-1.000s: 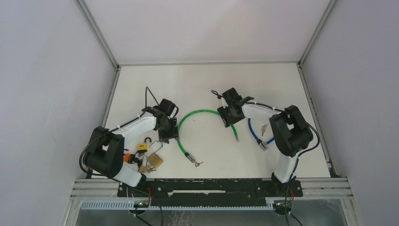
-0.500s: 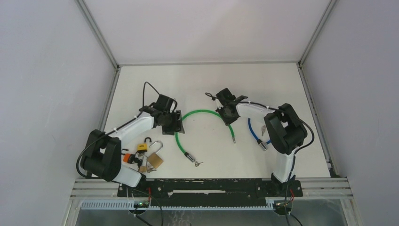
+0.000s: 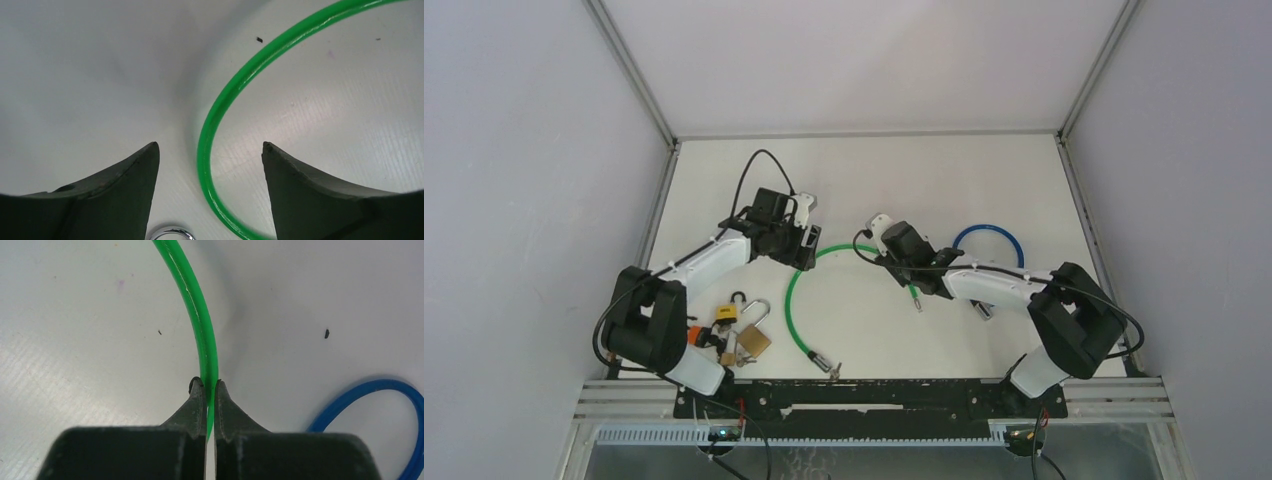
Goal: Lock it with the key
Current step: Pick up the lock from the center of the board.
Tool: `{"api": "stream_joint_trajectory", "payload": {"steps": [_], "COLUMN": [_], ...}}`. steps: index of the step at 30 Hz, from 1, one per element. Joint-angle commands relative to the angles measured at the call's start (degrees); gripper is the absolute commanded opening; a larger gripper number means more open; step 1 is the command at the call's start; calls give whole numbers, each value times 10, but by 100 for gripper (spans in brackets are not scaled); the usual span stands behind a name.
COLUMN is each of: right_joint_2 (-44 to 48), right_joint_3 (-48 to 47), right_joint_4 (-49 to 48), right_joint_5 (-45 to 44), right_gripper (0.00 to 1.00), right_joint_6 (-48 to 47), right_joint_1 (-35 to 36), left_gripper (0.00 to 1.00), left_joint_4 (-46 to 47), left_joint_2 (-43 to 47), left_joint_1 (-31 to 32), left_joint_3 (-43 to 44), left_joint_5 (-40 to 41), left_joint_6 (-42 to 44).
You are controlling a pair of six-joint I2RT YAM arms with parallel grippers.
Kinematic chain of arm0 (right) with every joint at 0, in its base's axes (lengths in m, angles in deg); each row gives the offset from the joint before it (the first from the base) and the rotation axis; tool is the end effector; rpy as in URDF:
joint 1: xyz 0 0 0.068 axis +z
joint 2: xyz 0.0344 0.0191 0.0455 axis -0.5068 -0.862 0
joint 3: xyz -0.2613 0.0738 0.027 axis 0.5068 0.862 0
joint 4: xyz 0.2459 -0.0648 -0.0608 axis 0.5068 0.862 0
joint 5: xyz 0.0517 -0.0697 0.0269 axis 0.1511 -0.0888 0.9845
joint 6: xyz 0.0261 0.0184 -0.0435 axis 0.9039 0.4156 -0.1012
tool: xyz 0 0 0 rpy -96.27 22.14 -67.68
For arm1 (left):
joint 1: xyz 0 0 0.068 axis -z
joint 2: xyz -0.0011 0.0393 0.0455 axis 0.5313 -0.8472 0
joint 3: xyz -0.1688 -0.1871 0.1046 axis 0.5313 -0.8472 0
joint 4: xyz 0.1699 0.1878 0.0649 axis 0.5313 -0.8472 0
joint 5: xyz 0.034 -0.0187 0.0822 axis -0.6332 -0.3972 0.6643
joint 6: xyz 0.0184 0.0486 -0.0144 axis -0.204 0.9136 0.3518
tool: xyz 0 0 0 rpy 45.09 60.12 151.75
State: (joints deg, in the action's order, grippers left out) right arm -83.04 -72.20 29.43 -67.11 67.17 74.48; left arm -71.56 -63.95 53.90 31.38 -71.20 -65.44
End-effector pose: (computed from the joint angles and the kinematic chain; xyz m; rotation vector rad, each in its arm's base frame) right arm 0.2306 0.2122 0.1880 -0.9927 2.2094 0.0133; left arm 0.2849 -0.1202 0.2105 0.5798 2.4947 -0.3434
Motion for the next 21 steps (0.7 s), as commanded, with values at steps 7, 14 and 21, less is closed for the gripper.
{"api": "stream_joint_trajectory", "payload": {"steps": [7,14,21], "right_joint_2": [42,52,61], "right_joint_3": [30,37,50], "right_joint_4": [-137,-165,-187], "right_joint_5": [-55,-77,-77], "right_gripper": [0,0,0], "right_joint_6": [13,23,32], "right_joint_1": [27,48,59], "left_gripper": [80,77,51], "left_joint_4": [32,-32,-4], "left_joint_2": [-24,-51,-62], "left_joint_1": [-19,-26,-26], "left_joint_3": [-1,34,28], "left_joint_5": [-122,-86,-77], "left_joint_6": [104,170,171]}}
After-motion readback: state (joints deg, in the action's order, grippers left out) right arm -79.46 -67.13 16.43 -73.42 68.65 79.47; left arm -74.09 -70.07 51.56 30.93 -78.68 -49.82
